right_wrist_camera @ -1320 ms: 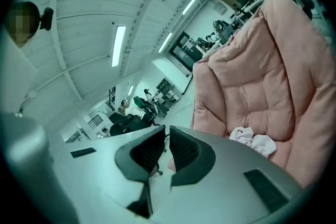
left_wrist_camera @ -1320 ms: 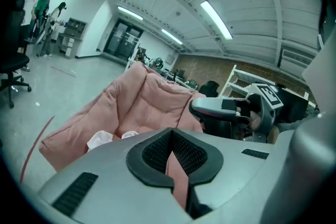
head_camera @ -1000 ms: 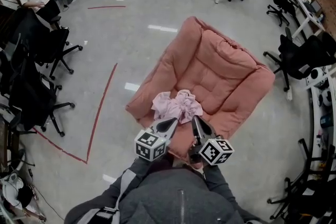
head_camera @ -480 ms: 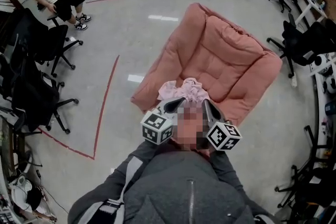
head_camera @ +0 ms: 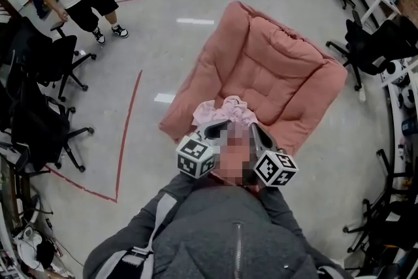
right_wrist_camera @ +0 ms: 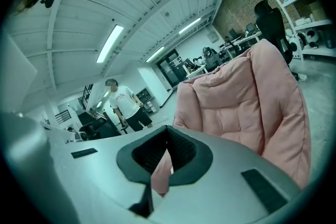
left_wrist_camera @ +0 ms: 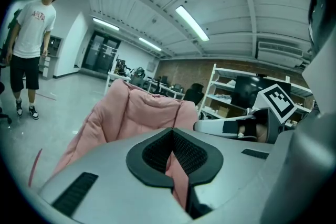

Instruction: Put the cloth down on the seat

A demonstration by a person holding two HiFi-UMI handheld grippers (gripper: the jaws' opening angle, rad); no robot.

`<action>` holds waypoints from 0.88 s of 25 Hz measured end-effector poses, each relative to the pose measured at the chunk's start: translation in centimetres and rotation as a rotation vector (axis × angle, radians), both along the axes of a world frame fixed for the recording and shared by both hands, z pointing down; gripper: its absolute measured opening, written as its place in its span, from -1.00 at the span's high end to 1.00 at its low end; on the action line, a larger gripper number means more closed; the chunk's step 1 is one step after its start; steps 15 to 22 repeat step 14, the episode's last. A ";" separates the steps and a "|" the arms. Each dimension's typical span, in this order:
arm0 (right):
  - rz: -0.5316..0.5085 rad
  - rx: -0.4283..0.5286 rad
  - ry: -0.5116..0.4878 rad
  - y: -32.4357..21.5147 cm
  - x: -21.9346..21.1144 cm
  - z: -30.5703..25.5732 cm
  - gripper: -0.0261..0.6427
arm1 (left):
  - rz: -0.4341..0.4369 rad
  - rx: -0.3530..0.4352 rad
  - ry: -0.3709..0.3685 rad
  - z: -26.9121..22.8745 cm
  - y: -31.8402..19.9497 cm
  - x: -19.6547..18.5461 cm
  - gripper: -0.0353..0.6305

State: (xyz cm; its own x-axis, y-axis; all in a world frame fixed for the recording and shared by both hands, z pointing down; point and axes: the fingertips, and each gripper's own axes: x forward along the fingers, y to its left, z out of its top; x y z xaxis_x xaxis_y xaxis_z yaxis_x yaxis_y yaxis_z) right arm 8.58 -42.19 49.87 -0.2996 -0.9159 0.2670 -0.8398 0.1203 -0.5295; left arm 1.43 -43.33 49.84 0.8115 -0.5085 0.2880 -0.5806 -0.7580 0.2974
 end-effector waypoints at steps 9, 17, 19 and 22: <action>-0.010 -0.042 -0.009 -0.1 -0.1 1.5 0.89 | 0.000 -0.014 -0.022 0.9 -0.4 0.4 0.87; -0.012 -0.057 -0.010 -0.5 0.1 1.6 0.89 | 0.011 -0.012 -0.022 0.7 -0.8 0.8 0.87; -0.012 -0.057 -0.010 -0.5 0.1 1.6 0.89 | 0.011 -0.012 -0.022 0.7 -0.8 0.8 0.87; -0.012 -0.057 -0.010 -0.5 0.1 1.6 0.89 | 0.011 -0.012 -0.022 0.7 -0.8 0.8 0.87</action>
